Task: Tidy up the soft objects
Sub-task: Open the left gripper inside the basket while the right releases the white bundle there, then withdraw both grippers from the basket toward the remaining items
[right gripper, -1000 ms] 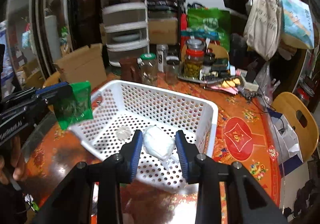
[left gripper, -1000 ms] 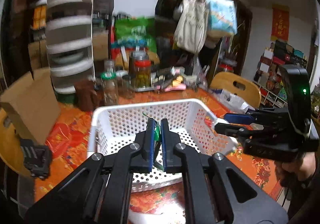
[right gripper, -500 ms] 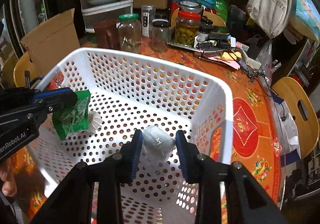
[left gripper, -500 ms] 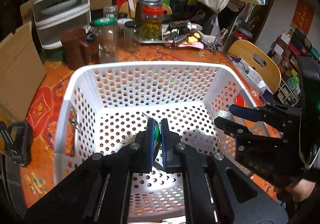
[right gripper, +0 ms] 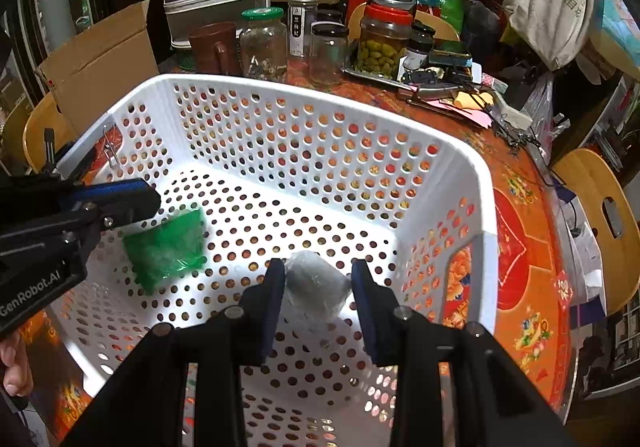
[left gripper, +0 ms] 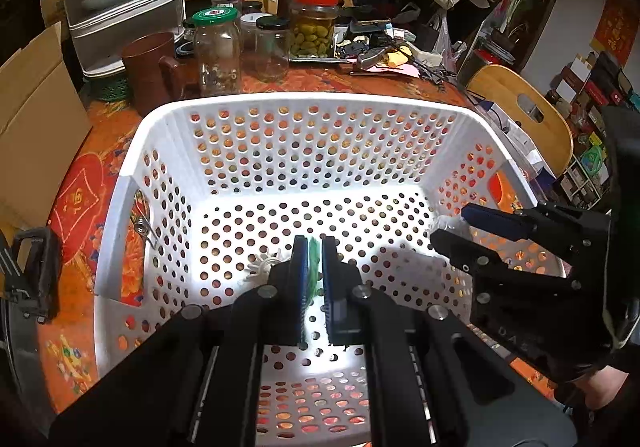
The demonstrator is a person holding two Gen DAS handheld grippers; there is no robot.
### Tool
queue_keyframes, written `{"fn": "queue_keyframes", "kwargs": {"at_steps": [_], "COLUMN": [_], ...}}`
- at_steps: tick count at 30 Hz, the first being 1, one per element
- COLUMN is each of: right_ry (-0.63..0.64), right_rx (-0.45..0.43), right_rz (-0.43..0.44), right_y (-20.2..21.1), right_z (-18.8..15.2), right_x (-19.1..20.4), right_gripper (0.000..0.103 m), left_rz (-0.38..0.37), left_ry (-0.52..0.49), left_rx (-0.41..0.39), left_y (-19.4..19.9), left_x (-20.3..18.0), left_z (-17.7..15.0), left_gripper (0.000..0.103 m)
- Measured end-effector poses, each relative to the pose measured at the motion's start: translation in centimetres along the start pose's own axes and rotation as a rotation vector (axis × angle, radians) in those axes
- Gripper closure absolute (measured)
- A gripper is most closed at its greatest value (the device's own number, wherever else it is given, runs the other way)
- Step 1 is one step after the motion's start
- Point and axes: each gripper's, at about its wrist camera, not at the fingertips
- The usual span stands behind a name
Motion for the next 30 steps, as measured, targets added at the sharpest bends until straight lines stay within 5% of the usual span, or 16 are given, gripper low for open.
{"fn": "queue_keyframes", "kwargs": {"at_steps": [4, 6, 8, 10, 13, 30], "right_ry": [-0.017, -0.022, -0.031, -0.037, -0.041, -0.065], "right_rx": [-0.032, -0.055, -0.080, -0.106, -0.145, -0.282], "right_rz": [0.022, 0.031, 0.050, 0.067, 0.089, 0.128], "right_y": [1.0, 1.6, 2.5, 3.5, 5.2, 12.2], "right_z": [0.0, -0.2, -0.4, -0.6, -1.3, -6.5], "right_x": [-0.2, -0.3, -0.5, -0.7, -0.9, -2.4], "right_gripper": [0.069, 0.058, 0.042, 0.034, 0.025, 0.009], "left_rz": [-0.003, -0.009, -0.003, 0.010, 0.046, 0.140], "left_ry": [-0.011, -0.018, -0.018, -0.029, -0.059, -0.124], "left_rx": [0.002, -0.012, -0.042, -0.078, -0.143, -0.294], "left_y": [0.2, 0.7, 1.7, 2.9, 5.3, 15.0], "left_x": [-0.2, -0.3, -0.4, -0.6, -1.1, -3.8], "left_z": [0.0, -0.1, -0.3, -0.4, -1.0, -8.2], "left_gripper": [0.096, 0.091, 0.075, 0.045, 0.029, 0.008]}}
Point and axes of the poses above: each gripper's, at about its wrist camera, not at the fingertips, and y roughly against the way its jaws point, x to its left, z to its top, and after that the axes turned 15 degrees about -y, right-handed
